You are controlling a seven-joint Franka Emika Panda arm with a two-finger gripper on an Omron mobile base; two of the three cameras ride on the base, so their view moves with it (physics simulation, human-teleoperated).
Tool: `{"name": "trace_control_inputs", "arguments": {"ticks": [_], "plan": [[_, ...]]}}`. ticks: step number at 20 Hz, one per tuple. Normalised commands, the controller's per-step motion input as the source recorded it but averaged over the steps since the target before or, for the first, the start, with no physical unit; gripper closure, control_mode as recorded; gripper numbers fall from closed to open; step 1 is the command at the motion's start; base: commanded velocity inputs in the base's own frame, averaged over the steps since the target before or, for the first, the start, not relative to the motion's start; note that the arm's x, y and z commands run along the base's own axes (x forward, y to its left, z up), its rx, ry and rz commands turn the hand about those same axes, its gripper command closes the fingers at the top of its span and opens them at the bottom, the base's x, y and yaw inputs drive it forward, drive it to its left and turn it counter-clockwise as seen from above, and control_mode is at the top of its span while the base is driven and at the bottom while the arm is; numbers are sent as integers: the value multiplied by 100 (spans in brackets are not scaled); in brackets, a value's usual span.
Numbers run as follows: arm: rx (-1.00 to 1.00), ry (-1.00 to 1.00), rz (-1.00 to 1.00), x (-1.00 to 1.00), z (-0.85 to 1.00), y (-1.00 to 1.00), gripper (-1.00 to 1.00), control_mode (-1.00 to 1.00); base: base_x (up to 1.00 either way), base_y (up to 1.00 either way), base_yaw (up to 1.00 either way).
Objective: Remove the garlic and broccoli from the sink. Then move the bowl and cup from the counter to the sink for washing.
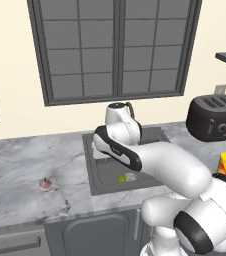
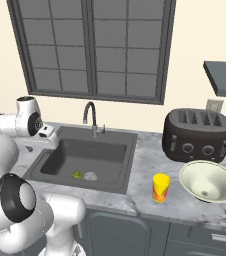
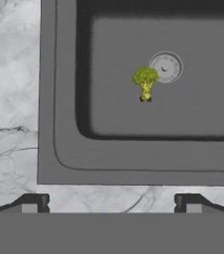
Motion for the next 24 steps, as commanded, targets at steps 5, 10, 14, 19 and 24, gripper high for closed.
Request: {"name": "trace_control_inputs", "arguments": {"ticks": [5,10,14,19,24], "plan": [[1,0,18,0,0,-34,-100,-100,0,0,0],[1,0,14,4,0,-32,-100,-100,0,0,0],[0,0,12,7,0,-29,-100,-100,0,0,0],[0,0,6,10,-1,-25,-100,-100,0,0,0],[1,0,0,16,-4,-15,-100,-100,0,0,0]]}}
